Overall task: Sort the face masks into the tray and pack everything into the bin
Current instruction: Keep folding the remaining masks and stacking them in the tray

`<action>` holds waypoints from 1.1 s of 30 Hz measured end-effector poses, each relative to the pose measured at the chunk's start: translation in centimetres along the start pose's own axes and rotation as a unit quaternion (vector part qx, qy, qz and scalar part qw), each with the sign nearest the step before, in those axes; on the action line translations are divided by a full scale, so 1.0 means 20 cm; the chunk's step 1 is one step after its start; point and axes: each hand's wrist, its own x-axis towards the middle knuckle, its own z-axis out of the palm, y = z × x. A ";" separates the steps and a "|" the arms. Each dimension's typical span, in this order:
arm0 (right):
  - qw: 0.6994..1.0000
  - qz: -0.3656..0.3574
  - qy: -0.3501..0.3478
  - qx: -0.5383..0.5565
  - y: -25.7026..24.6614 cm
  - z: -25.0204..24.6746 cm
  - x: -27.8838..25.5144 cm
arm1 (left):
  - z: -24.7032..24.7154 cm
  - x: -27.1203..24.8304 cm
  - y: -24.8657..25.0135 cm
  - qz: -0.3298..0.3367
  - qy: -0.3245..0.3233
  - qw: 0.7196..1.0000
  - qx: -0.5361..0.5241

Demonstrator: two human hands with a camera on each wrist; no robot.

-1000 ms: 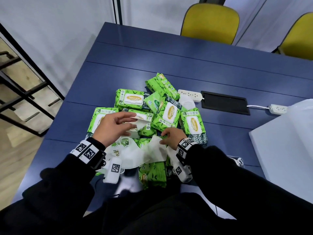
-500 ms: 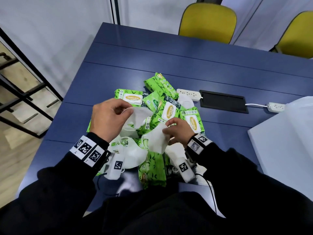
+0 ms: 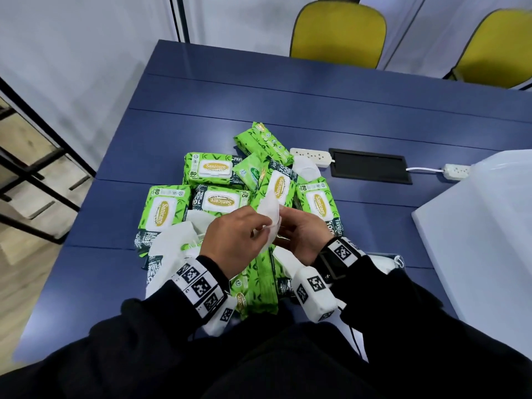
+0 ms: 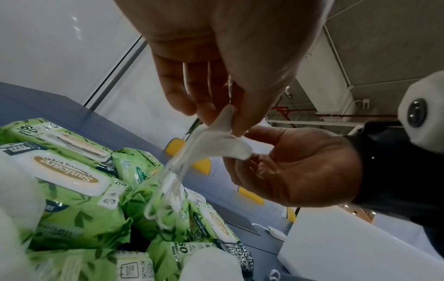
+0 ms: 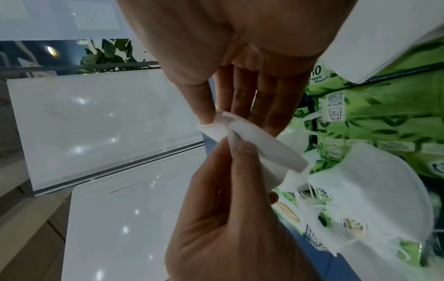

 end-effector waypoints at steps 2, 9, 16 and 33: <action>1.000 0.008 -0.010 0.028 0.01 0.00 -0.01 | -0.01 0.00 -0.01 0.000 -0.022 1.000 -0.019; 0.999 -0.045 0.009 0.019 0.05 0.00 -0.01 | -0.05 -0.01 -0.03 -0.022 -0.036 0.996 -0.077; 0.978 -0.119 -0.057 -0.163 -0.01 -0.02 -0.04 | -0.10 0.10 -0.11 -0.195 0.003 0.955 -0.223; 0.978 -0.081 0.010 -0.193 0.02 -0.08 -0.05 | -0.06 0.06 -0.16 -0.388 0.006 0.809 -0.442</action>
